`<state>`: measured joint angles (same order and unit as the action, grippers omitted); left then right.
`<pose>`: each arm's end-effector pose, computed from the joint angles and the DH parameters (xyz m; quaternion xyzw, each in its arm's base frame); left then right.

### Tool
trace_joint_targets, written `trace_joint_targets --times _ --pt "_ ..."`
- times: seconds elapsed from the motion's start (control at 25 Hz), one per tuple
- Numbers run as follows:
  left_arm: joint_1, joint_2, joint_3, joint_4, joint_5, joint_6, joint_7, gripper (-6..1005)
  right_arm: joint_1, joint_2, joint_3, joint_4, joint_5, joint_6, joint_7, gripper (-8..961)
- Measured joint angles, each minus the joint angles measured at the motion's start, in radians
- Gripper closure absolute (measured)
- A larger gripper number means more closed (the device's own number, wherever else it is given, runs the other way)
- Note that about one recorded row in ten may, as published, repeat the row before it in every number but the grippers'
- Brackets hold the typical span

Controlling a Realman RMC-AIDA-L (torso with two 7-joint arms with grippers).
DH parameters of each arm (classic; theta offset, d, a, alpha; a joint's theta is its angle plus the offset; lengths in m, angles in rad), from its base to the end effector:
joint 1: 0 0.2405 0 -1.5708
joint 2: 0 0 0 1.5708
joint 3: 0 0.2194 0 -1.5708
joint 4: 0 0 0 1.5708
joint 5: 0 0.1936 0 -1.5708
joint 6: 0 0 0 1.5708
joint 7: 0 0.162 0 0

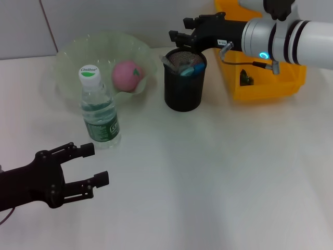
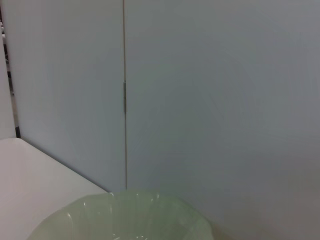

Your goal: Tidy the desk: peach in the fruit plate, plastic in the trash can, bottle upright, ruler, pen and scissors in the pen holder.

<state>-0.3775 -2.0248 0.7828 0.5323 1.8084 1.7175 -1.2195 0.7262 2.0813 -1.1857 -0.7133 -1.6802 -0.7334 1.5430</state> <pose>-0.2377 0.2538 0.0072 -0.9205 -0.2080 -0.3164 0.0968 0.1457 0.4271 -0.0093 -0.9009 0.1892 0.1832 0.3451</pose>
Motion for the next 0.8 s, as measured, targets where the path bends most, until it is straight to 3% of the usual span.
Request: trace_joint_targets --times 0.12,0.36,0.64,0.72,0.8 --pt "0.001 0.0 -0.01 0.0 0.0 0.006 0.0 159 -0.004 0.0 0.001 -0.007 0.002 -0.008 0.0 543" --pt "0.002 0.0 -0.013 0.0 0.0 0.012 0.0 159 -0.046 -0.003 0.046 -0.067 0.008 -0.11 0.036 396" --pt "0.0 0.003 -0.014 0.005 0.0 0.02 -0.027 159 -0.183 -0.011 0.166 -0.244 0.021 -0.488 0.091 259" --pt "-0.001 0.006 -0.014 0.015 0.001 0.029 -0.042 159 -0.214 -0.022 0.189 -0.275 0.018 -0.601 0.1 198" --pt "-0.002 0.009 -0.014 0.021 0.001 0.037 -0.053 159 -0.233 -0.049 0.198 -0.281 0.014 -0.698 0.118 136"
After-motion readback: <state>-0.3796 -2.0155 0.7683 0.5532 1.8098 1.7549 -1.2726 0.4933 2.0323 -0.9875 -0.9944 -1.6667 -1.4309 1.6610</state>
